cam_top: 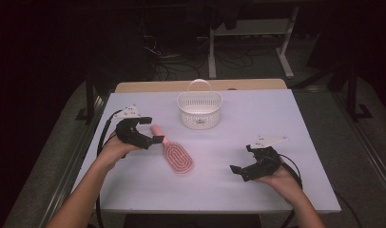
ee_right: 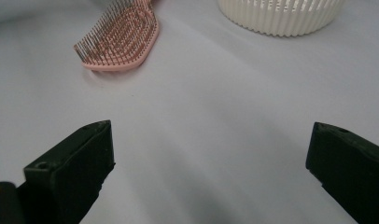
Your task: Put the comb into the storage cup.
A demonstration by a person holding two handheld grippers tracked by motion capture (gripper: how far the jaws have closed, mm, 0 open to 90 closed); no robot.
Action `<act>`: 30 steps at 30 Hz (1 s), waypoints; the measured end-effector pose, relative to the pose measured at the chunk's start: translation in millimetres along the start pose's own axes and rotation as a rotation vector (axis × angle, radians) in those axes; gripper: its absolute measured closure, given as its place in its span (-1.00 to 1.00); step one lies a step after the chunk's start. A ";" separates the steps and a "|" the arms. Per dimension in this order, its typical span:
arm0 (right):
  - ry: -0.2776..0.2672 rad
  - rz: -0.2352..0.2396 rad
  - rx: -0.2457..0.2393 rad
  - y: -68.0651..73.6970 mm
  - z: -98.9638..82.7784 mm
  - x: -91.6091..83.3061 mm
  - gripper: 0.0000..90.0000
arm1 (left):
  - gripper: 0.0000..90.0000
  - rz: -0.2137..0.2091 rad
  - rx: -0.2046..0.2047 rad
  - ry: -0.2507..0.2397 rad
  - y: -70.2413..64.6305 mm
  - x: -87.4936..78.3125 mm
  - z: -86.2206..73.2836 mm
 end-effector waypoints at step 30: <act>0.001 0.002 -0.005 0.2 -0.7 0.8 -0.99 | -0.83 0.039 0.025 0.007 17.3 16.8 14.2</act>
Point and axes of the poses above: each handheld gripper's, and its own axes: x roughly forward along the jaws, z roughly out of its top, y roughly to its left, the point moved 9 cm from there along x, roughly forward along the jaws, and after that the axes turned 4 degrees about x, right-handed, at the moved point
